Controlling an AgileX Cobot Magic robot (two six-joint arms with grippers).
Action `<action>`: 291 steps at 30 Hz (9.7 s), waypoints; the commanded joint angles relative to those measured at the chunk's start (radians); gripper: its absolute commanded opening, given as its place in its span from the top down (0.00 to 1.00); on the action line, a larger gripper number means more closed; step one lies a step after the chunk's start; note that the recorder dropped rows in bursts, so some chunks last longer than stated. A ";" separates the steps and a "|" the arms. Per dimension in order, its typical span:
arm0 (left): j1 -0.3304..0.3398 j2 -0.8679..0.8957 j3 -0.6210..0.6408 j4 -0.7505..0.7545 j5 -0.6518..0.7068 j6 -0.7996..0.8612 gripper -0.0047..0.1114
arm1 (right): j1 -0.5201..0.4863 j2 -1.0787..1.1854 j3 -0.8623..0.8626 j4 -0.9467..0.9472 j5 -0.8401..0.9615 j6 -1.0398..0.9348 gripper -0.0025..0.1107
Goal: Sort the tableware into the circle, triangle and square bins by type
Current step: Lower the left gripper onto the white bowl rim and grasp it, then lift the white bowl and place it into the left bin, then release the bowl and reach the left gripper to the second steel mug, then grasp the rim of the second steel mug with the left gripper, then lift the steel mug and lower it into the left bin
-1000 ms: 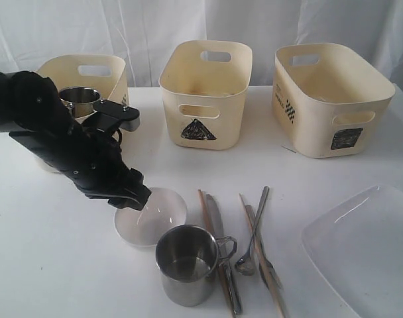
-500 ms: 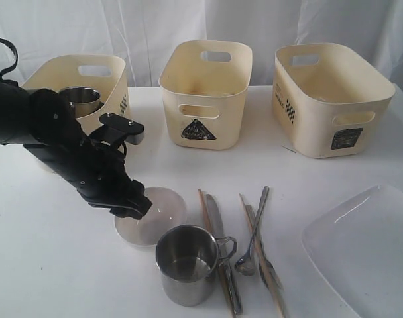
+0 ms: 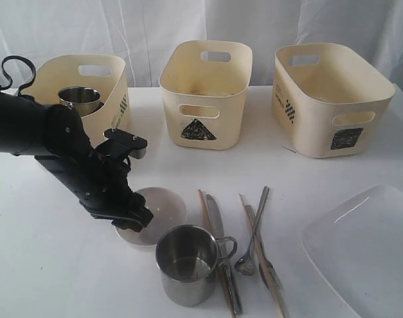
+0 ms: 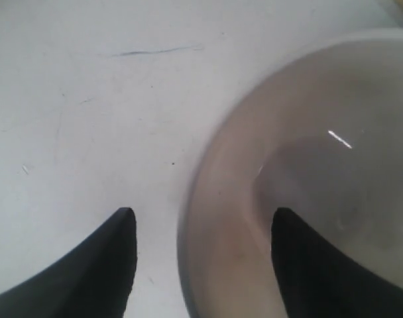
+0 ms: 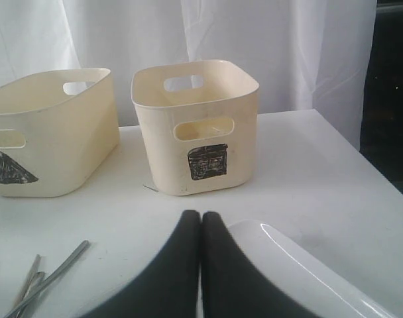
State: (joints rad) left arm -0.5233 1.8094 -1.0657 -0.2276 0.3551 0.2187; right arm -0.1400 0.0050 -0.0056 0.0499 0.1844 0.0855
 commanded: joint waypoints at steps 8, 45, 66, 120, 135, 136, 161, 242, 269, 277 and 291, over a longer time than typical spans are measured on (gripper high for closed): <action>0.003 -0.036 0.009 0.001 0.019 -0.017 0.87 | 0.001 -0.005 0.006 0.003 -0.006 0.000 0.98; 0.325 -0.376 -0.300 0.324 -0.049 -0.116 0.96 | 0.001 -0.005 0.006 0.005 -0.008 0.000 0.98; 0.422 0.193 -0.673 0.316 -0.146 -0.194 0.96 | 0.001 -0.005 0.006 0.005 -0.008 0.000 0.98; -0.062 -0.354 -0.050 -0.142 0.290 0.047 0.48 | 0.001 -0.005 0.006 0.003 -0.008 0.000 0.98; -0.107 -0.302 -0.047 -0.186 0.276 -0.060 0.38 | 0.001 -0.005 0.006 0.003 -0.008 0.000 0.98; -0.107 -0.294 -0.047 -0.196 0.281 -0.060 0.38 | 0.001 -0.005 0.006 0.003 -0.008 0.000 0.98; -0.159 -0.211 -0.047 -0.264 0.298 0.002 0.38 | 0.001 -0.005 0.006 0.003 -0.008 0.000 0.98; -0.126 -0.262 -0.163 0.051 0.337 0.010 0.96 | 0.001 -0.005 0.006 0.003 -0.008 0.000 0.98; 0.361 -0.210 -0.388 0.467 0.062 -0.319 0.96 | 0.001 -0.005 0.006 0.003 -0.008 0.000 0.98; 0.361 -0.166 -0.388 0.388 -0.005 -0.317 0.96 | 0.001 -0.005 0.006 0.003 -0.008 0.000 0.98; 0.361 -0.088 -0.388 0.196 0.005 -0.242 0.96 | 0.001 -0.005 0.006 0.003 -0.008 0.000 0.98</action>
State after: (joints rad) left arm -0.1644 1.7062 -1.4470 0.0143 0.3629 -0.0402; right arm -0.1400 0.0050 -0.0056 0.0499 0.1844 0.0855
